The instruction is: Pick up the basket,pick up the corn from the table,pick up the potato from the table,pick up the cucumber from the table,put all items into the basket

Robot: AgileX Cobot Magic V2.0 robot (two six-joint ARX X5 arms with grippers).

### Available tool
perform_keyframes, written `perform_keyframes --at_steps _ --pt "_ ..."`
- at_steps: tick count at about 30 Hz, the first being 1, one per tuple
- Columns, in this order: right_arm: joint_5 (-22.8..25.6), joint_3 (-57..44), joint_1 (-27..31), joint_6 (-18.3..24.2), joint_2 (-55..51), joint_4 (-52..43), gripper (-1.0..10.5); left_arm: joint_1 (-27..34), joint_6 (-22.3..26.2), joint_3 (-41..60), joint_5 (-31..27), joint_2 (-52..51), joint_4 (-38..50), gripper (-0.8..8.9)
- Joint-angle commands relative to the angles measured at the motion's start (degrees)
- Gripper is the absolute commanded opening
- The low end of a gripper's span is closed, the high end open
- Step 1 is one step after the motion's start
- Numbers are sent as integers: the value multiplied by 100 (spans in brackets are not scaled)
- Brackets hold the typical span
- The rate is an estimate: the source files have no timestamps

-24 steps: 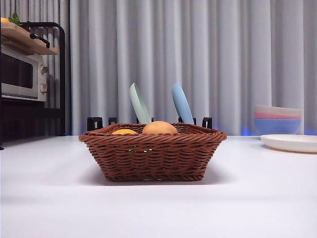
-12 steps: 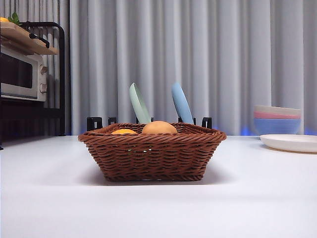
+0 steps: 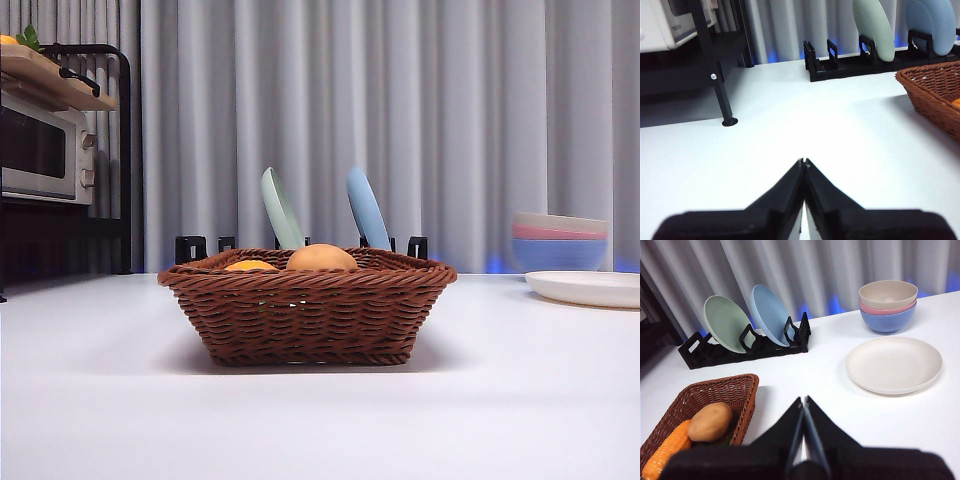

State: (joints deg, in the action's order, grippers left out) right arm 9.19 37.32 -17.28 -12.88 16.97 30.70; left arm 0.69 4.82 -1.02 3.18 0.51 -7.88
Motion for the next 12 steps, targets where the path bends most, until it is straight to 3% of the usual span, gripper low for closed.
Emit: perform_keyframes --at_steps 1,12 --pt "22 -42 -9 -52 2 -15 -16 20 -24 85 -17 -37 -125 -3" --pt "20 -42 -7 -52 2 -15 -16 13 -33 81 -11 -28 -236 -3"
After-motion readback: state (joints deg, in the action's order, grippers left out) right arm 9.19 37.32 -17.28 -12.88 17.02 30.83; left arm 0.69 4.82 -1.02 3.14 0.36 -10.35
